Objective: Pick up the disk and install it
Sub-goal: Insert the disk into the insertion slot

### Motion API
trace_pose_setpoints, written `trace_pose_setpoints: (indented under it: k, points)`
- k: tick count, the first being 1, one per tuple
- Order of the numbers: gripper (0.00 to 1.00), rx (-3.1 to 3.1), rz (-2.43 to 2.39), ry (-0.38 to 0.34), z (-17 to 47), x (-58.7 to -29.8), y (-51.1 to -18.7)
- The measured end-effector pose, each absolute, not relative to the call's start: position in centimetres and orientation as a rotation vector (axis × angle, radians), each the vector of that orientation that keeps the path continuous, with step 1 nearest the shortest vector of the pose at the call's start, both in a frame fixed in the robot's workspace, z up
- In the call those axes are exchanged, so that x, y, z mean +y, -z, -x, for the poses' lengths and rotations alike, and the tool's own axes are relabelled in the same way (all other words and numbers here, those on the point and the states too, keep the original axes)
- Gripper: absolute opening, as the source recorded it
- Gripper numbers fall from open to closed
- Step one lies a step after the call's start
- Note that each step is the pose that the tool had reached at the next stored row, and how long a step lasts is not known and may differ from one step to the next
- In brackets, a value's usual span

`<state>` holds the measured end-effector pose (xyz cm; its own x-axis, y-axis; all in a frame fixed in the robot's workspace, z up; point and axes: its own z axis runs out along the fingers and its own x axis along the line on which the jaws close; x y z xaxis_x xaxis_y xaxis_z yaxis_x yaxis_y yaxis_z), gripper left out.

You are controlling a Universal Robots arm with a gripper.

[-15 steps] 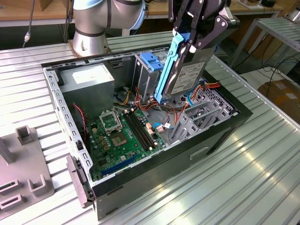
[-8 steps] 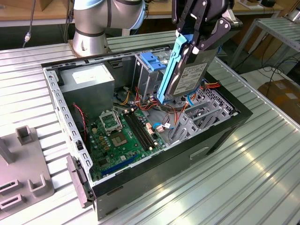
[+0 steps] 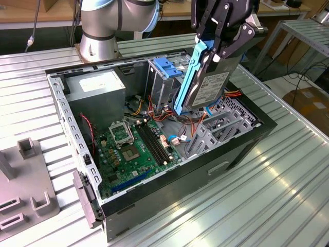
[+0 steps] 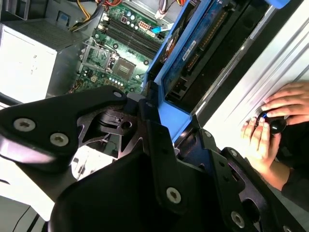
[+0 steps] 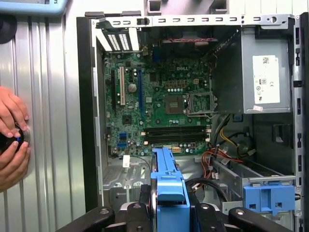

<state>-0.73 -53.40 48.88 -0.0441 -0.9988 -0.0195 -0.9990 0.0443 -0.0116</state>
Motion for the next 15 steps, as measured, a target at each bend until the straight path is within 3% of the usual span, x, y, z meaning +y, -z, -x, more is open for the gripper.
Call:
trace_pose_setpoints:
  k: [15]
  points:
    - [0.37,2.258,2.153,-0.007,-2.4,-54.5,-48.2]
